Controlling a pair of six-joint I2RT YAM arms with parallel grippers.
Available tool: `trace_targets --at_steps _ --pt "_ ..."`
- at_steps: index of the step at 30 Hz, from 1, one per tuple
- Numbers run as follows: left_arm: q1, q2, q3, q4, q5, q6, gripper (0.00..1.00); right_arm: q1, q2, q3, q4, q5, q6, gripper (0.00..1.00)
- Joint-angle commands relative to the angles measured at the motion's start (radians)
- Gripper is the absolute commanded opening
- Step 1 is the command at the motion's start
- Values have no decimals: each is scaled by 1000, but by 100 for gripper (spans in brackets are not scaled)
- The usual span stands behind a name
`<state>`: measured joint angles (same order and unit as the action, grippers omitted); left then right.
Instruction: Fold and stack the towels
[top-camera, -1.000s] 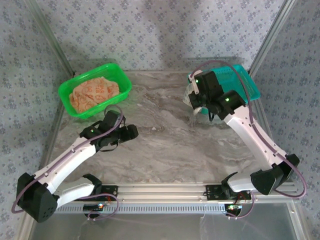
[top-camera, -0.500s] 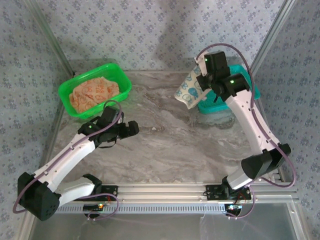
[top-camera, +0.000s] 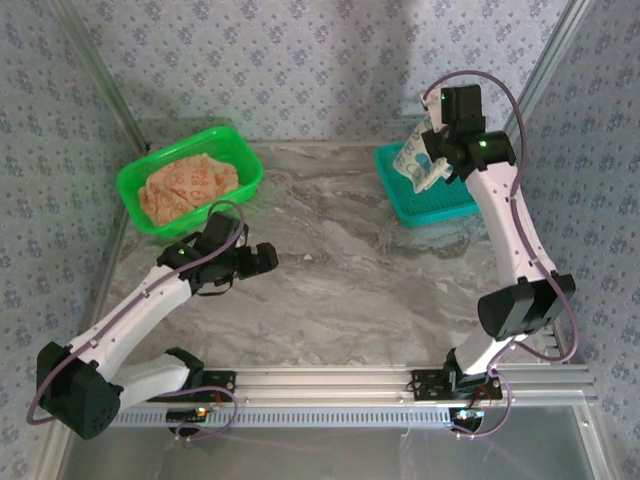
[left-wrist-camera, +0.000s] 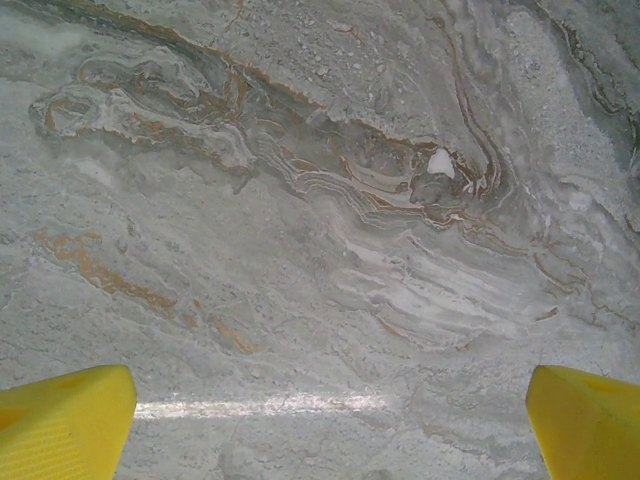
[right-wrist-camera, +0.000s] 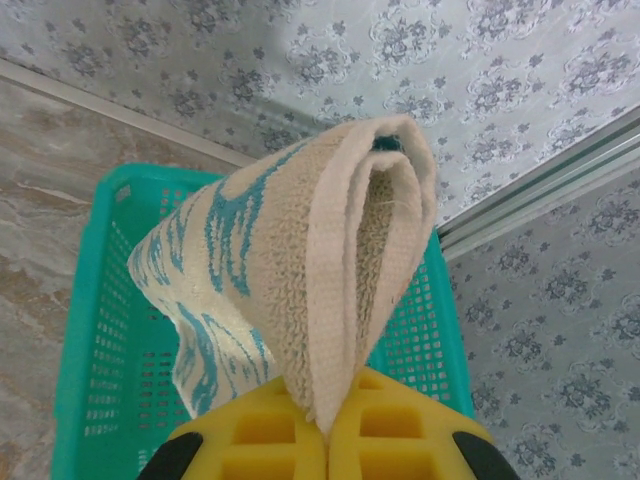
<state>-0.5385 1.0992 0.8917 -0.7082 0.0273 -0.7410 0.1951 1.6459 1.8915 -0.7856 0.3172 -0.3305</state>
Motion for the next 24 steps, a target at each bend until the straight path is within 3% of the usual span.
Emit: trace_targets --at_steps 1,12,24 --pt "6 4 35 -22 16 21 100 -6 37 32 23 -21 -6 0" --pt "21 -22 7 -17 21 25 100 6 85 -31 -12 -41 89 0" --pt "44 -29 -26 5 38 27 100 32 192 70 -98 -77 230 0"
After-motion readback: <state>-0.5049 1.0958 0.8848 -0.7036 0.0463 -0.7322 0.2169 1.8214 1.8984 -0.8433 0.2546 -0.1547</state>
